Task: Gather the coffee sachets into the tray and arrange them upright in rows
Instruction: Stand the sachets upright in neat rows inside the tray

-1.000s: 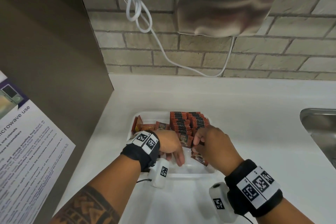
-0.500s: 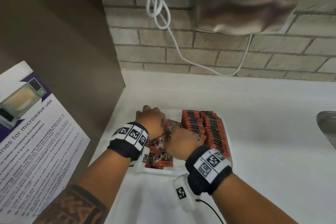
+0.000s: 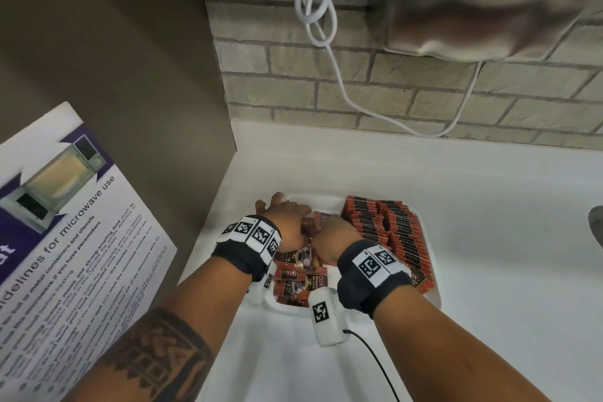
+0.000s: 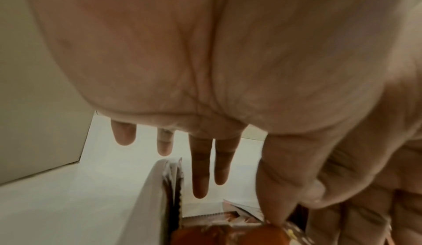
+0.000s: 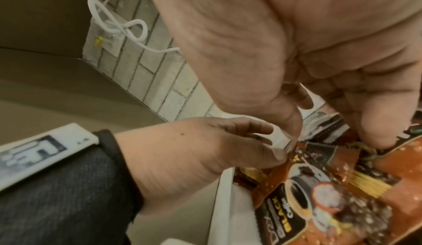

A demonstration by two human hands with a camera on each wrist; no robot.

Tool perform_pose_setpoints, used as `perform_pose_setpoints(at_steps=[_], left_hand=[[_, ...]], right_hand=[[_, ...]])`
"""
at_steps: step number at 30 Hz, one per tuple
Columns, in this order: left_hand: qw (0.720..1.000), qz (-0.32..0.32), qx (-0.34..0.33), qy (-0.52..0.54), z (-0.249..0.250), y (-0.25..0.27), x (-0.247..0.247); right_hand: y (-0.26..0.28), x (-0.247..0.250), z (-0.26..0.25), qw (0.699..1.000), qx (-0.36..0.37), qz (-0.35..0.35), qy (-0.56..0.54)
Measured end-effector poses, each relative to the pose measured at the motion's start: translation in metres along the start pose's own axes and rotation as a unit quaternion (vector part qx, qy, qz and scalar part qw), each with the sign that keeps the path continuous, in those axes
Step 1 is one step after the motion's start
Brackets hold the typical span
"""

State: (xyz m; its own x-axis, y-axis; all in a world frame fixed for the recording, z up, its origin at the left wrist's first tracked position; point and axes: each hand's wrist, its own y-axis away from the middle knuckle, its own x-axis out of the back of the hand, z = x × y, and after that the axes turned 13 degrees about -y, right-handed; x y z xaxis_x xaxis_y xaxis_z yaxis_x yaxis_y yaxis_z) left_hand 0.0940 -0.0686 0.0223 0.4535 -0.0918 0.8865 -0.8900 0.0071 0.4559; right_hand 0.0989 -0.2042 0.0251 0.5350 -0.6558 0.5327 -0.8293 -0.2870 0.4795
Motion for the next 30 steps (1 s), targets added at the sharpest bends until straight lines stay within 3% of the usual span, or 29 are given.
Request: perform_pose_setpoints(at_steps=[10,19,21,25,30], left_hand=[[1.0,-0.019,-0.02,-0.005,0.003,-0.008,0.002],[1.0,0.004,-0.006,-0.012,0.006,-0.014,0.005],[1.0,0.02,0.002,-0.002,0.006,-0.013,0.008],[0.995,0.087,0.052,0.005,0.001,-0.014,0.01],[0.989,0.133,0.069,0.01,-0.001,-0.008,0.018]], right_hand=[[0.01,0.003,-0.012,0.997,0.021,-0.008,0.071],[0.007,0.007,-0.009,0.996,0.085,0.018,-0.022],[0.008,0.01,-0.009,0.994,0.104,0.013,-0.026],[0.007,0.013,-0.01,0.989,0.127,-0.016,0.07],[0.008,0.012,-0.009,0.985,0.156,-0.007,0.07]])
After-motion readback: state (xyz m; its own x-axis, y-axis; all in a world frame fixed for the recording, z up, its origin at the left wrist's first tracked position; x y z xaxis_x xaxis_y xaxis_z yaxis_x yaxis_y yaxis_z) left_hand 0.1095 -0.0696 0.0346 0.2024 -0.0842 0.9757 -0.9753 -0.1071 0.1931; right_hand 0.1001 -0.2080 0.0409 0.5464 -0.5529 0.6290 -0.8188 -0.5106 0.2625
